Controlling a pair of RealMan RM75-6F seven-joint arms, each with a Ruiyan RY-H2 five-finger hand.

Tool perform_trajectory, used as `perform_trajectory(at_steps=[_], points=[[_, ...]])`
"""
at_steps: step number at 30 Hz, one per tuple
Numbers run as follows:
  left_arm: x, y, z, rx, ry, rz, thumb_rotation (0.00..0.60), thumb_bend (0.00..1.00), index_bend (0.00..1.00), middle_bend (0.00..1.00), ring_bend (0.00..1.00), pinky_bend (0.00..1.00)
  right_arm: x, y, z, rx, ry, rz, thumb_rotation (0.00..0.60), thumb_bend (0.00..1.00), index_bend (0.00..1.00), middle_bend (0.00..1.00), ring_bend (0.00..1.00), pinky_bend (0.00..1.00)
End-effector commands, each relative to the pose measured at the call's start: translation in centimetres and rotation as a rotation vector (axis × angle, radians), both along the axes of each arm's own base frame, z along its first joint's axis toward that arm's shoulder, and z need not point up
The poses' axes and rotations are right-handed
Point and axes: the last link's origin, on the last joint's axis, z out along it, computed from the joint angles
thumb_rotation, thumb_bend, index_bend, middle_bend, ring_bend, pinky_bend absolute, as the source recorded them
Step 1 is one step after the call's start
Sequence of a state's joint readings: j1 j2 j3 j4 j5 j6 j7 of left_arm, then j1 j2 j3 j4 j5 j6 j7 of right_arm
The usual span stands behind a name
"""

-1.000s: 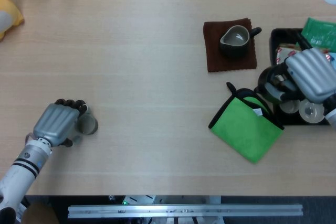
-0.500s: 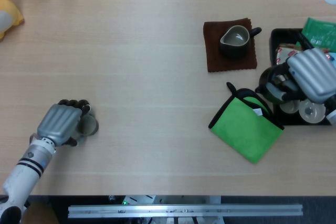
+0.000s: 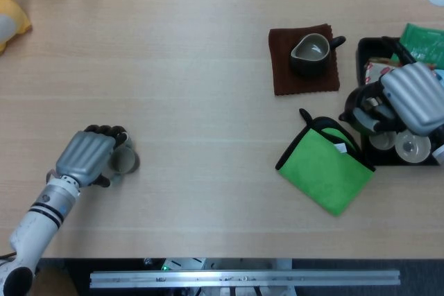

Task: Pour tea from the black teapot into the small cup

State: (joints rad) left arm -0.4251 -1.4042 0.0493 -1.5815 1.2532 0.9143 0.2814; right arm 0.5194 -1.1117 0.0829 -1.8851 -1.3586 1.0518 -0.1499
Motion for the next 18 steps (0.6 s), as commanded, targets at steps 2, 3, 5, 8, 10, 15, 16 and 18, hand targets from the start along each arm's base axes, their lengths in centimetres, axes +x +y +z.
perform_trajectory(at_steps=[2,3,5,8,10,15,16,18], points=[[1.2,0.7,-0.3,-0.013,-0.013,-0.022,0.6,0.27,0.36,0.22,0.21,0.21,0.1,0.1,0.1,-0.001,0.0,0.003,0.529,0.32,1.0,0.91,0.86,0.0],[1.6,0.9,-0.5,-0.015,-0.018,-0.029,0.6,0.27,0.36,0.22,0.21,0.21,0.2,0.1,0.2,-0.001,0.001,0.003,0.529,0.32,1.0,0.91,0.86,0.0],[2.4,1.3,-0.8,-0.021,-0.031,-0.043,0.6,0.27,0.36,0.22,0.21,0.21,0.2,0.2,0.3,-0.001,0.0,0.003,0.53,0.32,1.0,0.91,0.86,0.0],[3.6,1.8,-1.3,-0.028,-0.05,-0.058,0.6,0.27,0.36,0.22,0.21,0.21,0.1,0.4,0.4,0.0,0.0,-0.001,0.53,0.32,1.0,0.91,0.86,0.0],[4.4,2.1,-1.8,-0.039,-0.062,-0.066,0.6,0.27,0.36,0.22,0.21,0.21,0.0,0.4,0.5,-0.002,0.0,-0.002,0.529,0.32,1.0,0.91,0.86,0.0],[6.3,2.7,-3.1,-0.067,-0.082,-0.09,0.6,0.27,0.36,0.22,0.21,0.21,0.0,0.5,0.8,-0.011,-0.004,0.0,0.53,0.32,1.0,0.91,0.86,0.0],[6.7,2.9,-3.5,-0.072,-0.083,-0.098,0.6,0.27,0.36,0.22,0.21,0.21,0.0,0.5,0.9,-0.012,-0.003,0.0,0.531,0.32,1.0,0.91,0.86,0.0],[7.3,3.2,-4.0,-0.078,-0.086,-0.107,0.6,0.27,0.36,0.22,0.21,0.21,0.0,0.5,0.9,-0.012,-0.003,-0.002,0.531,0.32,1.0,0.91,0.86,0.0]])
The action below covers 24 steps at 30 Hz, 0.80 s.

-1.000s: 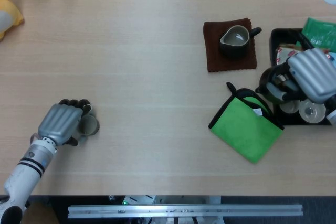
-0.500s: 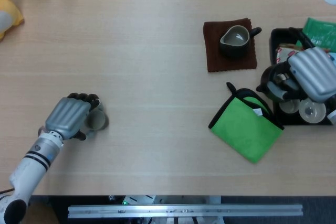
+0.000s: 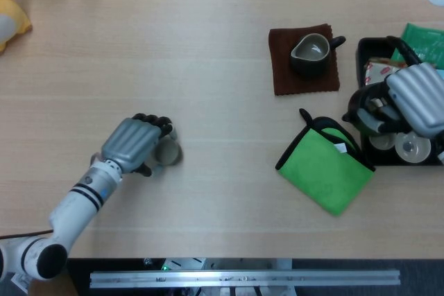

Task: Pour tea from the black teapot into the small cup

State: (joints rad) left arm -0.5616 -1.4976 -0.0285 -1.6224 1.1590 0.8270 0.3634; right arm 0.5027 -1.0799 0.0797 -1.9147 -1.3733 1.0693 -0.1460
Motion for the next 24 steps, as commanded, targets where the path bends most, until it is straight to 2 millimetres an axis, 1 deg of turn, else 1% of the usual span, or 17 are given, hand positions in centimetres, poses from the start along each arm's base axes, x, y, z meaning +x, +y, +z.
perform_trajectory(at_steps=[1,5,11,18,24], points=[[1.1,0.5,-0.8,-0.01,-0.005,-0.017,0.6,0.27,0.36,0.22,0.21,0.21,-0.1,0.0,0.1,-0.001,0.002,-0.001,0.53,0.32,1.0,0.91,0.86,0.0],[2.2,1.2,-1.9,-0.022,-0.005,-0.027,0.6,0.27,0.36,0.22,0.21,0.21,-0.2,0.1,0.4,-0.006,0.002,-0.005,0.53,0.32,1.0,0.91,0.86,0.0],[3.3,2.2,-3.3,-0.026,0.004,-0.026,0.6,0.27,0.36,0.22,0.21,0.21,-0.2,0.1,0.8,-0.011,0.002,-0.003,0.533,0.32,1.0,0.91,0.86,0.0],[4.3,3.1,-4.1,-0.018,0.003,-0.015,0.6,0.27,0.36,0.22,0.21,0.21,-0.2,0.0,1.0,-0.013,0.004,-0.004,0.534,0.32,1.0,0.91,0.86,0.0],[5.2,3.3,-4.8,-0.024,-0.003,-0.012,0.6,0.27,0.36,0.22,0.21,0.21,-0.3,-0.1,1.1,-0.015,0.002,-0.007,0.533,0.32,1.0,0.91,0.86,0.0]])
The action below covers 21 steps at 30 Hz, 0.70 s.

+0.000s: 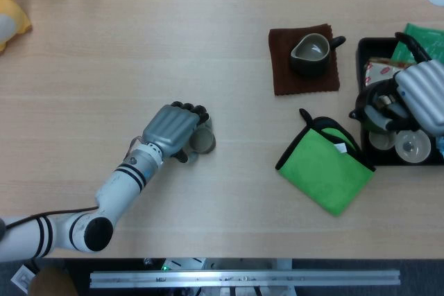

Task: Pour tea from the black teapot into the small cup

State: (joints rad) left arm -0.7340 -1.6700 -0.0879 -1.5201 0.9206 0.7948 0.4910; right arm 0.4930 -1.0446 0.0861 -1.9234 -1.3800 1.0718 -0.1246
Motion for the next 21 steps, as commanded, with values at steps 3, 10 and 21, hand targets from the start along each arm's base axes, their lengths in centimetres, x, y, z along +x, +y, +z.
perform_trajectory(at_steps=[3,10,21], points=[[0.8,0.4,-0.5,0.0,-0.007,0.003,0.6,0.27,0.36,0.22,0.21,0.21,-0.1,-0.1,0.2,-0.004,-0.001,-0.003,0.533,0.32,1.0,0.91,0.86,0.0],[1.2,0.7,-1.3,-0.006,-0.009,0.015,0.6,0.27,0.36,0.22,0.21,0.21,-0.2,-0.1,0.4,-0.009,-0.002,-0.004,0.536,0.32,1.0,0.91,0.86,0.0],[1.5,0.7,-1.8,-0.009,-0.008,0.018,0.6,0.27,0.24,0.22,0.21,0.21,-0.5,0.0,0.7,-0.018,-0.007,-0.008,0.536,0.32,1.0,0.91,0.86,0.0]])
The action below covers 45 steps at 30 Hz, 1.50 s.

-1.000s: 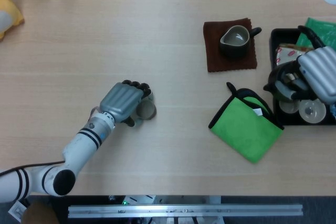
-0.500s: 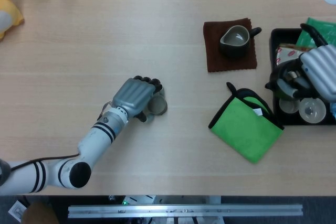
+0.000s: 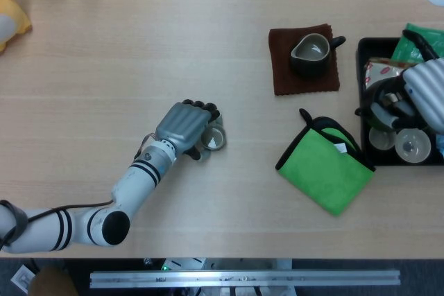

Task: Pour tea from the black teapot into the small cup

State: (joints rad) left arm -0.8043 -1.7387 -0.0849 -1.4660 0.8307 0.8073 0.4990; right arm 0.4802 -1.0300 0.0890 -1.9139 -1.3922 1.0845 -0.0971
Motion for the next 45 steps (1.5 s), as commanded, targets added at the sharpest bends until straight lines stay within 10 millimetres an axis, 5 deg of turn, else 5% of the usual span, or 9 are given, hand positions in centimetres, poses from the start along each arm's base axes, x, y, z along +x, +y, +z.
perform_trajectory(at_steps=[1,15,27,37,45], points=[[0.1,0.0,0.0,0.0,-0.003,-0.002,0.6,0.27,0.23,0.22,0.21,0.21,0.0,0.0,0.1,-0.001,0.0,0.0,0.537,0.32,1.0,0.91,0.86,0.0],[-0.5,0.1,2.4,0.062,0.001,-0.005,0.6,0.27,0.15,0.18,0.16,0.21,0.4,0.1,0.1,0.004,-0.01,0.014,0.54,0.32,1.0,0.91,0.86,0.0],[-5.1,-0.3,12.4,0.339,0.041,0.002,0.6,0.27,0.15,0.18,0.16,0.21,2.1,0.1,-1.4,0.049,-0.03,0.06,0.544,0.32,1.0,0.91,0.86,0.0],[-8.7,-5.0,20.0,0.534,0.02,0.001,0.6,0.27,0.16,0.18,0.16,0.21,4.0,-0.4,-3.9,0.096,-0.034,0.086,0.559,0.32,1.0,0.91,0.86,0.0],[-10.1,-8.4,23.0,0.568,0.044,0.019,0.6,0.26,0.16,0.18,0.16,0.21,5.7,-1.1,-6.2,0.125,-0.045,0.107,0.577,0.32,1.0,0.91,0.86,0.0]])
